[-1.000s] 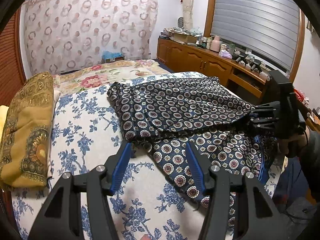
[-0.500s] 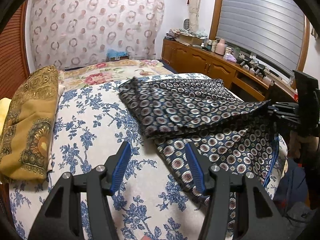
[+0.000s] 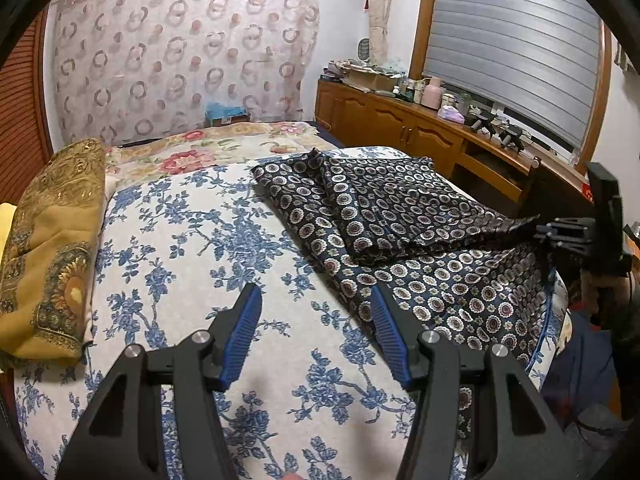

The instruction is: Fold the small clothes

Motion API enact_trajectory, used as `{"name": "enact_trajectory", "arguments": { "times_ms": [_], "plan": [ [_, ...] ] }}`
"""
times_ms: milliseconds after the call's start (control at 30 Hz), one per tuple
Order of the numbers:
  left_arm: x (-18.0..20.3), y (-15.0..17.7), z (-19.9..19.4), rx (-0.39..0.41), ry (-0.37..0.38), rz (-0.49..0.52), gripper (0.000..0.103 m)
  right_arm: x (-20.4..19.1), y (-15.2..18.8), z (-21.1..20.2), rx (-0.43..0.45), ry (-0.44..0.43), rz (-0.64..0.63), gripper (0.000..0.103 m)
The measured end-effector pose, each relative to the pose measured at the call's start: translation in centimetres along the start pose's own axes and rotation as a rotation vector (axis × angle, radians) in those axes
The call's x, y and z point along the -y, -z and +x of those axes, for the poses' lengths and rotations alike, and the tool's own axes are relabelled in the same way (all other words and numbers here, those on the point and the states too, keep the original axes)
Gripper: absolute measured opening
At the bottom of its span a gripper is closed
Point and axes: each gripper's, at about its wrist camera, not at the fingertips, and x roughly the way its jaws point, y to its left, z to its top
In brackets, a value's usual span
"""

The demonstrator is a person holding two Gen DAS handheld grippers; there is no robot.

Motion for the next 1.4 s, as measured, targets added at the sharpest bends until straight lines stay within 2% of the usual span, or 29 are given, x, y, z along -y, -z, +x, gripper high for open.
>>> {"name": "enact_trajectory", "arguments": {
  "times_ms": [167,333,400,567,733,900,1133,1400],
  "plan": [
    [0.4,0.0,0.2,-0.001,-0.004,0.01,0.056,0.1,1.0,0.7,-0.028,0.001,0.018,0.006],
    [0.3,0.2,0.6,-0.013,-0.005,0.005,0.056,0.2,1.3,0.5,-0.038,0.026,0.017,0.025],
    [0.5,0.3,0.7,-0.016,-0.007,0.007,0.056,0.3,1.3,0.2,-0.04,0.043,0.011,0.047],
    [0.8,0.4,0.9,-0.021,-0.011,0.009,0.056,0.1,0.3,-1.1,0.0,0.063,-0.009,0.056],
    [0.9,0.6,1.2,-0.025,-0.014,0.009,0.056,-1.5,-1.3,-1.7,0.047,0.026,-0.021,0.06],
    [1.0,0.6,1.2,-0.027,-0.016,0.009,0.056,-4.6,-3.5,0.0,0.051,-0.032,-0.08,0.061],
    [0.7,0.9,1.2,-0.022,-0.018,0.003,0.056,-8.9,-6.8,4.5,-0.013,-0.138,-0.18,0.061],
    [0.7,1.2,1.2,-0.027,-0.015,0.003,0.056,-12.1,-7.4,9.0,-0.131,-0.183,-0.289,0.061]
  ]
}}
